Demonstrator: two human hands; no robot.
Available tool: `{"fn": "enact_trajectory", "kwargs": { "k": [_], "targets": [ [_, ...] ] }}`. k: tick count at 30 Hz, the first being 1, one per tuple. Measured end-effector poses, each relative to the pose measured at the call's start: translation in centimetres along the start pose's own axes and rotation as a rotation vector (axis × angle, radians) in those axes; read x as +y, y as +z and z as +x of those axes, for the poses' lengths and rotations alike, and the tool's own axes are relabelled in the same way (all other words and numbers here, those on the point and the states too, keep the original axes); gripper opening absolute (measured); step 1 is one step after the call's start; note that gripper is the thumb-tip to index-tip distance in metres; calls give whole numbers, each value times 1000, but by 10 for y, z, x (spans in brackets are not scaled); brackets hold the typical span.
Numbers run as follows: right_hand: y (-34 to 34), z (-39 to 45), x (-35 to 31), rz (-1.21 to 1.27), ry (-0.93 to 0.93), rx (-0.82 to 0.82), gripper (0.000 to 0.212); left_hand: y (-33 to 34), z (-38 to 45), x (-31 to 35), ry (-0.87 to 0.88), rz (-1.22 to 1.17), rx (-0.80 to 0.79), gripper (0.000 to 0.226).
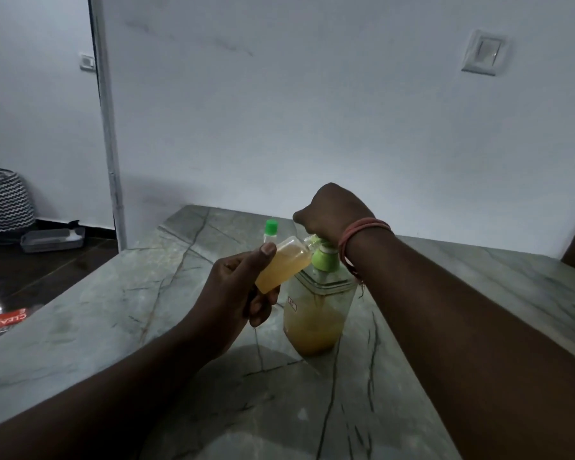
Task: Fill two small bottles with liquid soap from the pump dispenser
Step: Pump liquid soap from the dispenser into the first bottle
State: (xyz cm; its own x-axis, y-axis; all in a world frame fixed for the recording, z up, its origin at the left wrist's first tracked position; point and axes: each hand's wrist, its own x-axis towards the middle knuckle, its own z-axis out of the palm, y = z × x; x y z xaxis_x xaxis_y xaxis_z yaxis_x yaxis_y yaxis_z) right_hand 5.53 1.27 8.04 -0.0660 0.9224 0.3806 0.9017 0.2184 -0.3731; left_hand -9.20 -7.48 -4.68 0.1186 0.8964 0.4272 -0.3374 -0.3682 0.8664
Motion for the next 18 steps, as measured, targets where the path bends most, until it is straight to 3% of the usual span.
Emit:
{"fn": "enact_trajectory", "kwargs": {
  "k": [9, 18],
  "targets": [
    [-1, -1, -6, -104, -101, 96, 20, 2, -3, 0, -45, -19, 34, 47],
    [-2, -2, -3, -25, -30, -6, 19, 4, -4, 5, -29, -40, 26, 38]
  ]
}}
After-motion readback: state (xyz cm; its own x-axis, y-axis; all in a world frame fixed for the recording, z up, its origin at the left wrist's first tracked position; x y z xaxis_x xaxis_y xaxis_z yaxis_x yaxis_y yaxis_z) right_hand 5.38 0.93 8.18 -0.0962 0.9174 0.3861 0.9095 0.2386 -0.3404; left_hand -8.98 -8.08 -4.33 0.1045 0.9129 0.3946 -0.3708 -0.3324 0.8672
